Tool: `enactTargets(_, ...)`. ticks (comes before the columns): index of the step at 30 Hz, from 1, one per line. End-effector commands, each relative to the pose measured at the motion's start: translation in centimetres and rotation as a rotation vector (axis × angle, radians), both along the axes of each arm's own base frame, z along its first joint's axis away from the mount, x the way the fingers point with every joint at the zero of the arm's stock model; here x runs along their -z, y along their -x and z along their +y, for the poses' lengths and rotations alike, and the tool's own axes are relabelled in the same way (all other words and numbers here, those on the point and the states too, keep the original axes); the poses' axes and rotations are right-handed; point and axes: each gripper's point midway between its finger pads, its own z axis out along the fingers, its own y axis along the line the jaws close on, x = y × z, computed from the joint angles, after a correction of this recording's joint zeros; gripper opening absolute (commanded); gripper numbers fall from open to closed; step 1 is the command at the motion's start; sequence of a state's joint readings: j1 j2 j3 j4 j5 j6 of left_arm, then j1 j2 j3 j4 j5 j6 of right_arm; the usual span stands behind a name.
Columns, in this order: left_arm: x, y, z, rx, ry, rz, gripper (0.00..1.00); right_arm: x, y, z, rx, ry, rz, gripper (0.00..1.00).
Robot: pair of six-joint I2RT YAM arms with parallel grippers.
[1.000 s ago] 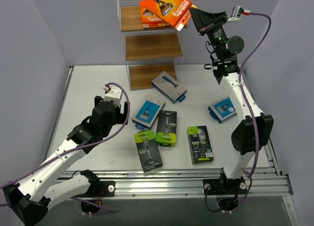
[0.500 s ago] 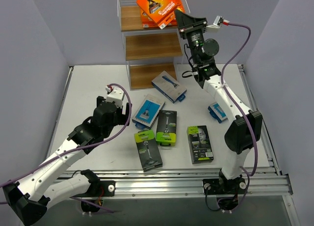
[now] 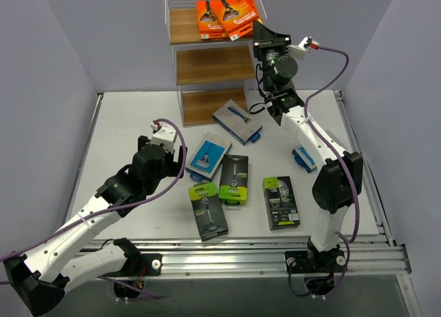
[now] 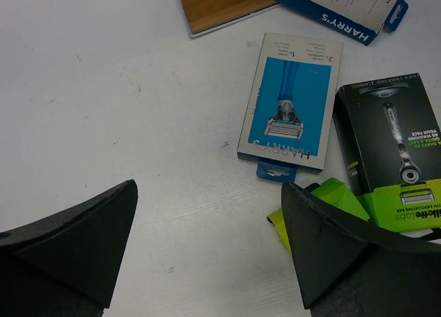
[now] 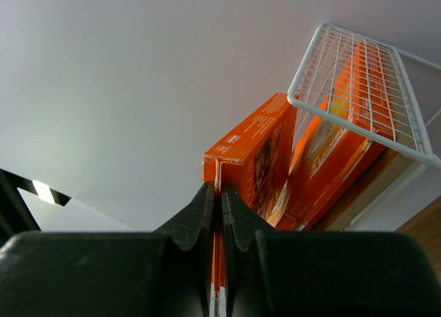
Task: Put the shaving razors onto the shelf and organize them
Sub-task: Place the shaving razor onto shelf
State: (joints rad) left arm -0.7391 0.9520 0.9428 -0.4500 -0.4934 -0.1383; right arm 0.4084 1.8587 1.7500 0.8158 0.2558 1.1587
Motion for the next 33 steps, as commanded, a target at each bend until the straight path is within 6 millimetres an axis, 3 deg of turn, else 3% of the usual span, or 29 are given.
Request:
enactTargets(1,-1.2,-0.2,-0.6,0.008,0.039,-0.035,0.94,-2.8,1.5,-1.4,0.059,-0.118,-0.058,0.0)
enactTargets(21,-1.0,-0.1,-0.7,0.01,0.029,-0.032,0.94,-0.1,0.5,-2.2,0.251,-0.187,0.114,0.0)
enactTargets(33,-0.8,-0.1,-0.9,0.015,0.022,-0.027,0.94,0.8,-0.9,-2.1,0.275,-0.236,0.15,0.0)
